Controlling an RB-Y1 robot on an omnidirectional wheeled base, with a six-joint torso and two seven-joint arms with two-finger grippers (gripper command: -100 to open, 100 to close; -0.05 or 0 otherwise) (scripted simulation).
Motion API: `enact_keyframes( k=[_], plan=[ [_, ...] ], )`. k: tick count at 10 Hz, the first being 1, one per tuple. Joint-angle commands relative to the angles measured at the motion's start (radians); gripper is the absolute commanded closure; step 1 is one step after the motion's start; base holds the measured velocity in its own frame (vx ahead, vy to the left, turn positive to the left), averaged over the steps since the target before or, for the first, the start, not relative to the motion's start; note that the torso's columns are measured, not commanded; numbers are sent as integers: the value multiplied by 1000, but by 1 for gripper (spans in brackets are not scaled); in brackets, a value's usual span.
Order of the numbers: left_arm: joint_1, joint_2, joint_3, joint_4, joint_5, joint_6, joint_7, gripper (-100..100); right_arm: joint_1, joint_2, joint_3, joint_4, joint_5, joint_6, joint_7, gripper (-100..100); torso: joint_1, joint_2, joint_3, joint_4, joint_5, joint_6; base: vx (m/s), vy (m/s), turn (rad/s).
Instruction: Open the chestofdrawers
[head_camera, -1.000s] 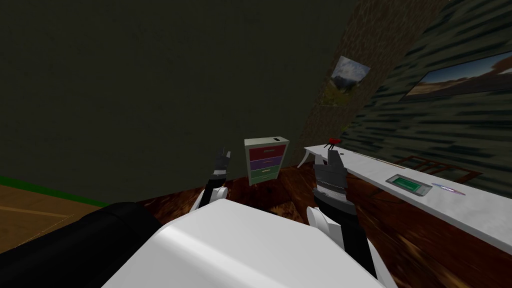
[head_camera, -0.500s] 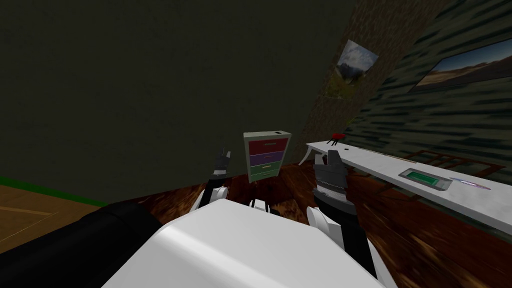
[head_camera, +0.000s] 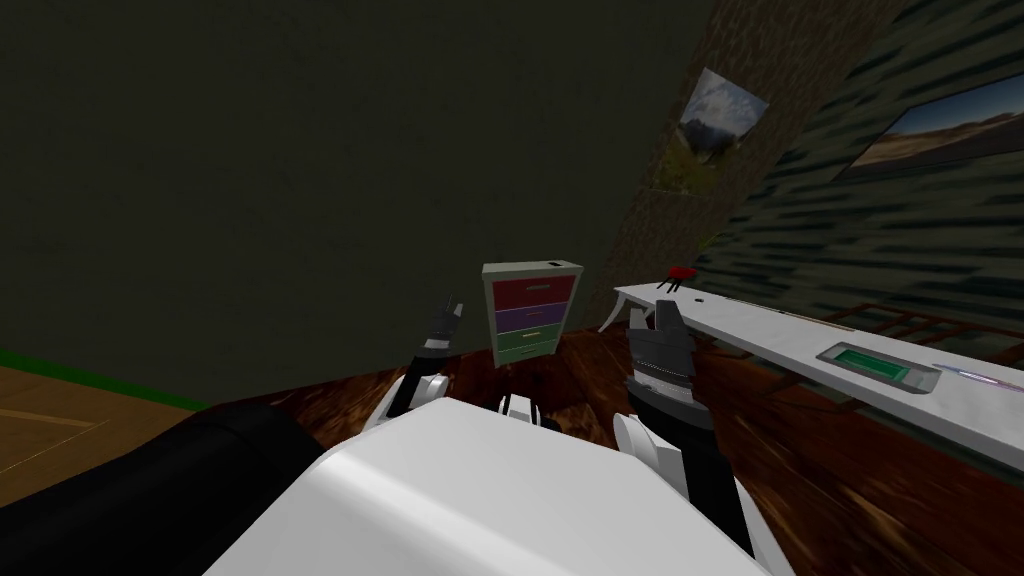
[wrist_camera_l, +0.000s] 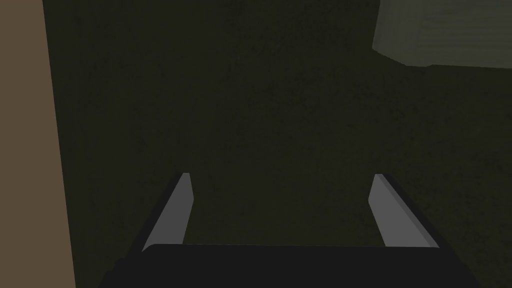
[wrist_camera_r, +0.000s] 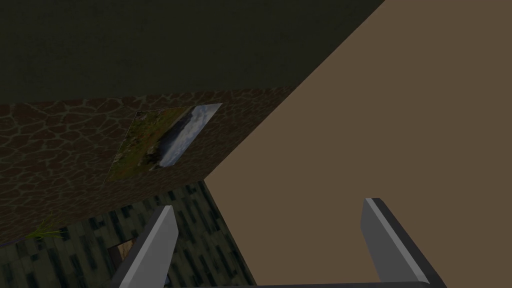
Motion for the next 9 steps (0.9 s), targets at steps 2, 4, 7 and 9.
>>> enact_keyframes(
  k=[2, 4, 7, 9],
  plan=[
    [5, 56, 14, -5, 15, 66, -2, -100, 0, 0, 0, 0, 0, 0, 0, 0, 0, 2, 1, 1, 0, 0, 132, -161, 56],
    [9, 60, 21, -8, 22, 96, -2, -100, 0, 0, 0, 0, 0, 0, 0, 0, 0, 1, 0, 0, 0, 0, 142, -163, 49],
    [15, 47, 38, -14, 39, 166, -3, -100, 0, 0, 0, 0, 0, 0, 0, 0, 2, 3, 2, 1, 1, 0, 144, -174, 56],
    [18, 41, 44, -16, 45, 192, -4, -100, 0, 0, 0, 0, 0, 0, 0, 0, 2, 3, 1, 1, 0, 0, 124, -148, 45]
  ],
)
